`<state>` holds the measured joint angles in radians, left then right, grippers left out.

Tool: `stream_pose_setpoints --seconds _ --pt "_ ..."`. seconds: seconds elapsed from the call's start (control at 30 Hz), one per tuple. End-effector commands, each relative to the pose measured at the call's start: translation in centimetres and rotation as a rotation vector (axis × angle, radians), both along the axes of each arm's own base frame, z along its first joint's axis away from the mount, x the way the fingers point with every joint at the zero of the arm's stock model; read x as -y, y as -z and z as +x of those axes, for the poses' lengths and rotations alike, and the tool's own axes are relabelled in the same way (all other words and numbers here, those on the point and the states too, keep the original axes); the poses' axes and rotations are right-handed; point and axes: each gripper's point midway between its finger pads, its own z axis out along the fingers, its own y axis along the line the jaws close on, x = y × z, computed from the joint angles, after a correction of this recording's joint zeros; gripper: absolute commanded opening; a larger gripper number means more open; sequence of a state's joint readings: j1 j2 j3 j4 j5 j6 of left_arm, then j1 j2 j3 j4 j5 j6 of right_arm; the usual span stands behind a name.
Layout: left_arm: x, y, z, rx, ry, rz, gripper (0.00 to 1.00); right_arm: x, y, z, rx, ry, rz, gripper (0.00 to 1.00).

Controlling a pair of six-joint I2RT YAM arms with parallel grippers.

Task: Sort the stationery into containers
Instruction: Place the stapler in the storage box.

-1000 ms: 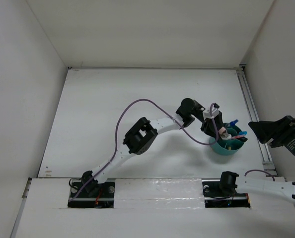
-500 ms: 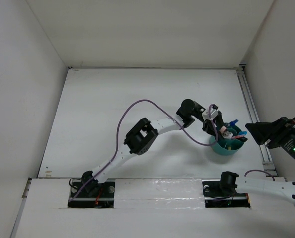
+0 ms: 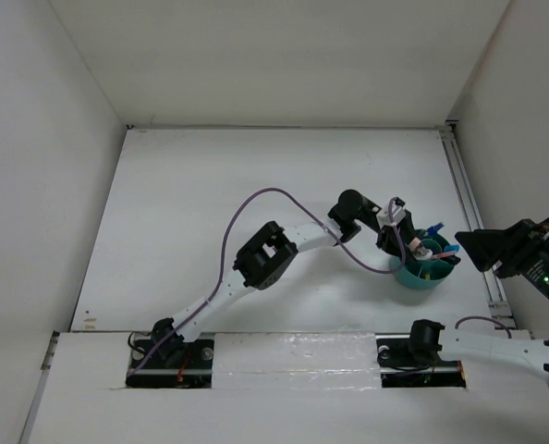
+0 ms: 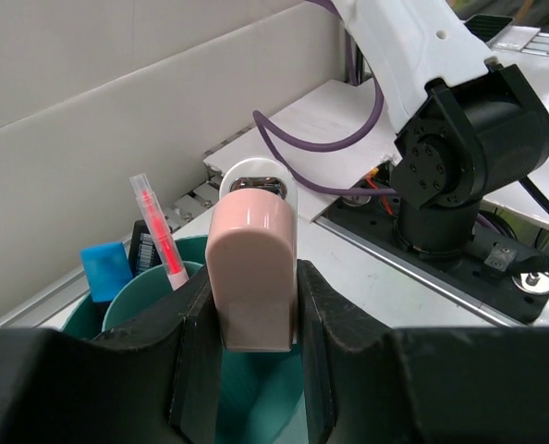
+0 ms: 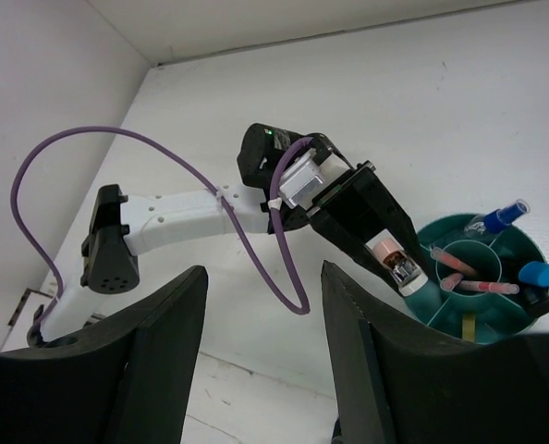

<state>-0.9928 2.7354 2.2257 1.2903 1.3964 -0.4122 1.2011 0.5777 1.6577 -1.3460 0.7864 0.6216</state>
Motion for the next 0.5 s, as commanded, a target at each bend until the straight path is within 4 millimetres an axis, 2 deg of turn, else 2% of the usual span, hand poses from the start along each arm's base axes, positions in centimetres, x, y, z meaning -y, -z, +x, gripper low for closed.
stream_pose_setpoints --seconds 0.0,0.47 --pt "-0.2 -3.2 -0.3 0.094 -0.01 -0.165 0.0 -0.2 -0.8 -0.2 0.017 -0.026 0.049 0.59" --pt "-0.3 -2.0 -0.4 0.081 -0.01 -0.171 0.02 -0.9 -0.4 -0.1 0.011 -0.036 0.023 0.59"
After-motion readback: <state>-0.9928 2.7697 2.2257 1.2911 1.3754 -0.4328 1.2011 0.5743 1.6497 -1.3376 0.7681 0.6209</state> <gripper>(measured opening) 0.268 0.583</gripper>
